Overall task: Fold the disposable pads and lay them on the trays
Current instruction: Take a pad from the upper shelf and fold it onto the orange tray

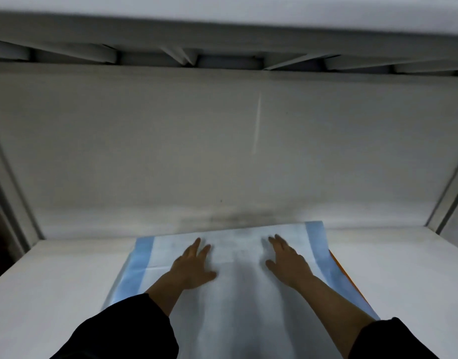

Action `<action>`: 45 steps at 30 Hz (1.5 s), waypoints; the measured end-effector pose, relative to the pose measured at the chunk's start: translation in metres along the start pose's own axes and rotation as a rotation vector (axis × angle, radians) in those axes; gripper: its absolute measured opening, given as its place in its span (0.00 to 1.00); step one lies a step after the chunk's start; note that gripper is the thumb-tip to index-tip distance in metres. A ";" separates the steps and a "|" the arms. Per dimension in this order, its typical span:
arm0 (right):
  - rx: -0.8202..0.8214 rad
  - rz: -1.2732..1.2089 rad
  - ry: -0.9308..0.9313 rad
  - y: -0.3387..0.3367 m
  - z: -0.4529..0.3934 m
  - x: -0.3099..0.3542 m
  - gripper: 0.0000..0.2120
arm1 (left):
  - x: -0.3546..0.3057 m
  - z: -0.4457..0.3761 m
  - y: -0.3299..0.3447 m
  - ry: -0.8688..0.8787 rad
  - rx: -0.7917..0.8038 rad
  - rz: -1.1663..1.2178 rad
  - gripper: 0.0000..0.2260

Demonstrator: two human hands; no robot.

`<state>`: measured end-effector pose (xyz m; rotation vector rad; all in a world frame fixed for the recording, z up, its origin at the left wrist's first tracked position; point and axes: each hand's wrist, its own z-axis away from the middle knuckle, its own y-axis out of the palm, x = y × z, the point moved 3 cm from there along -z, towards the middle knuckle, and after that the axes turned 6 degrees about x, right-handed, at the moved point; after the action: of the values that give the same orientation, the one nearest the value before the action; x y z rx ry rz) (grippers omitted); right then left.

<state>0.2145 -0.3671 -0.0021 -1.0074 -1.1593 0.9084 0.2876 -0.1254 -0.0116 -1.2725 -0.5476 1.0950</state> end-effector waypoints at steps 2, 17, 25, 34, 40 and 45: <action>0.195 0.007 0.010 0.012 0.006 0.005 0.32 | -0.002 0.007 0.014 -0.023 0.137 -0.015 0.36; 0.399 0.051 0.100 0.043 0.116 0.032 0.32 | 0.017 0.122 0.046 -0.134 0.234 -0.007 0.32; 0.433 0.083 -0.057 0.061 0.168 0.095 0.33 | 0.022 0.192 0.058 -0.147 0.259 0.027 0.31; 0.443 0.175 -0.224 0.081 0.199 0.148 0.35 | 0.032 0.236 0.068 -0.107 0.298 0.055 0.38; 0.489 0.180 -0.332 0.090 0.207 0.169 0.36 | 0.050 0.255 0.066 -0.069 0.282 0.010 0.40; 0.480 0.192 -0.423 0.095 0.209 0.183 0.36 | 0.069 0.260 0.067 -0.071 0.268 -0.066 0.37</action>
<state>0.0356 -0.1349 -0.0188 -0.5494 -1.1182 1.5219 0.0760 0.0536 -0.0213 -0.9804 -0.4744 1.1206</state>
